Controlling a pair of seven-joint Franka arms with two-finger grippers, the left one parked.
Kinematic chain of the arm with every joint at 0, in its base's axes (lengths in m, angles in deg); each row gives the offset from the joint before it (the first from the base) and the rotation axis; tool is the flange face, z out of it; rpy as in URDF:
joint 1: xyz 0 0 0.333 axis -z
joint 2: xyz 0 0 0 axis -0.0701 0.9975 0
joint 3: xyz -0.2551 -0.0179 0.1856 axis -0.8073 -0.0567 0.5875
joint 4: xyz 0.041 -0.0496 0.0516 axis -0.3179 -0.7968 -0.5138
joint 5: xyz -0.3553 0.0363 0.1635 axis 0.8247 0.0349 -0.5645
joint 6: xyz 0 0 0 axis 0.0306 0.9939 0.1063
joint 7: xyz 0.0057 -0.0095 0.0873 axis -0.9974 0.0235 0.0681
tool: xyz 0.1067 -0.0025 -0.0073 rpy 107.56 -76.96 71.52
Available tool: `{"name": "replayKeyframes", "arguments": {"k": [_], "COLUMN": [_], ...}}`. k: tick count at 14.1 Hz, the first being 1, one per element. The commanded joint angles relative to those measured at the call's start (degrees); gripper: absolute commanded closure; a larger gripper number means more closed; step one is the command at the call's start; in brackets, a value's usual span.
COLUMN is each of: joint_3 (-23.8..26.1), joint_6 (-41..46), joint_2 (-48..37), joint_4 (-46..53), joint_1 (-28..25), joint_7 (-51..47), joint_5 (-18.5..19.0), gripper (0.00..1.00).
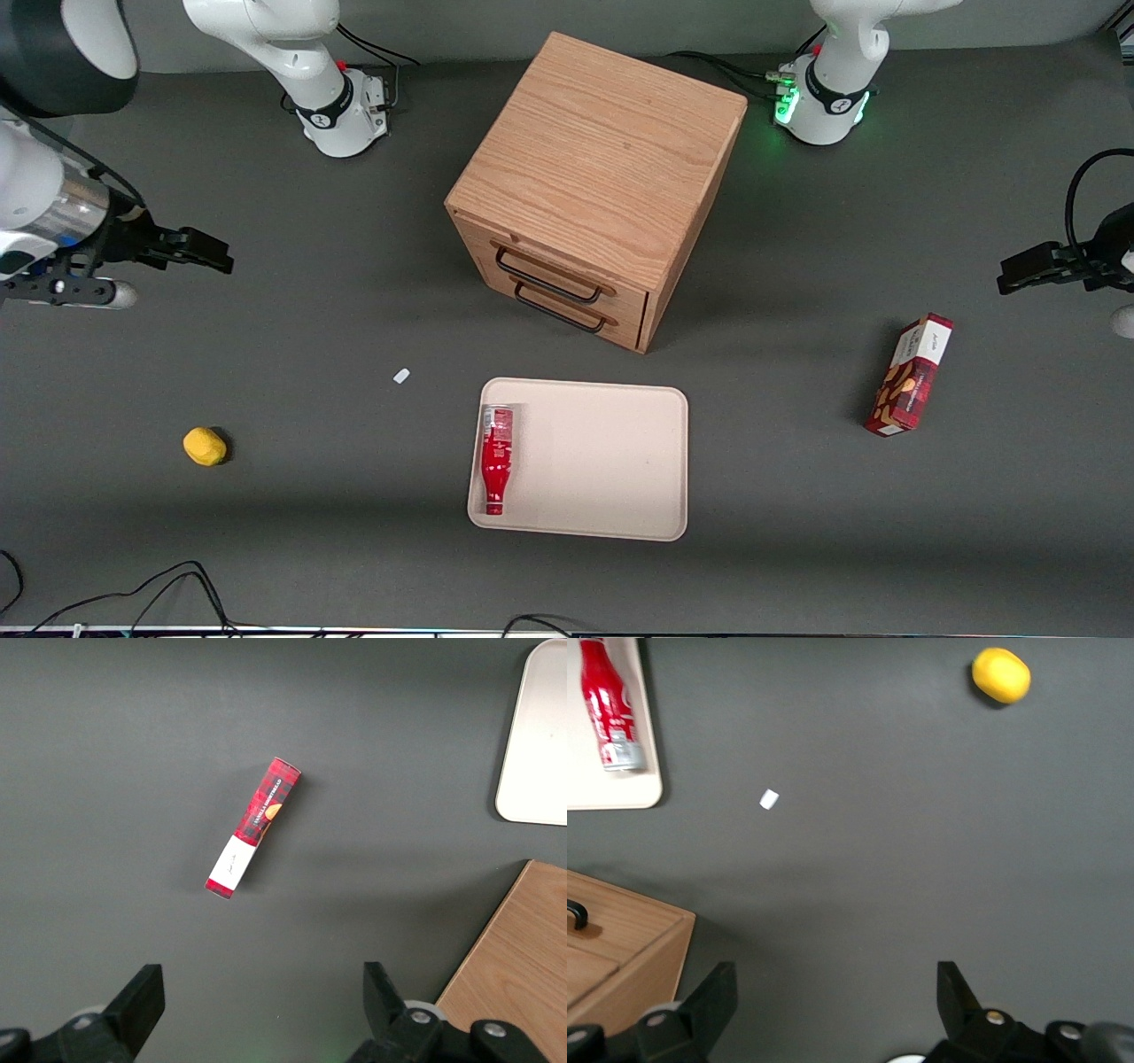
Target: Place coke bottle on tray
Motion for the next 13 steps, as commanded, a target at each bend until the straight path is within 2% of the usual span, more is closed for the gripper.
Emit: {"name": "replayKeyframes", "arguments": {"k": [1, 2, 6, 10, 13], "joint_3": [-10.0, -11.2, -11.1, -9.2, -8.4], "joint_6": [4.7, 4.8, 4.9, 2.8, 1.9], "joint_2": [0.4, 0.4, 0.5, 1.1, 0.4], "joint_4": [2.9, 3.3, 3.6, 3.4, 2.2], "joint_1": [-7.7, -8.3, -7.4, -7.2, -7.0], "joint_7": [5.3, 5.5, 5.2, 3.3, 2.0], "joint_5": [-1.1, -1.3, -0.9, 1.2, 1.4], "gripper": [0.00, 0.00, 0.00, 0.00, 0.00]}}
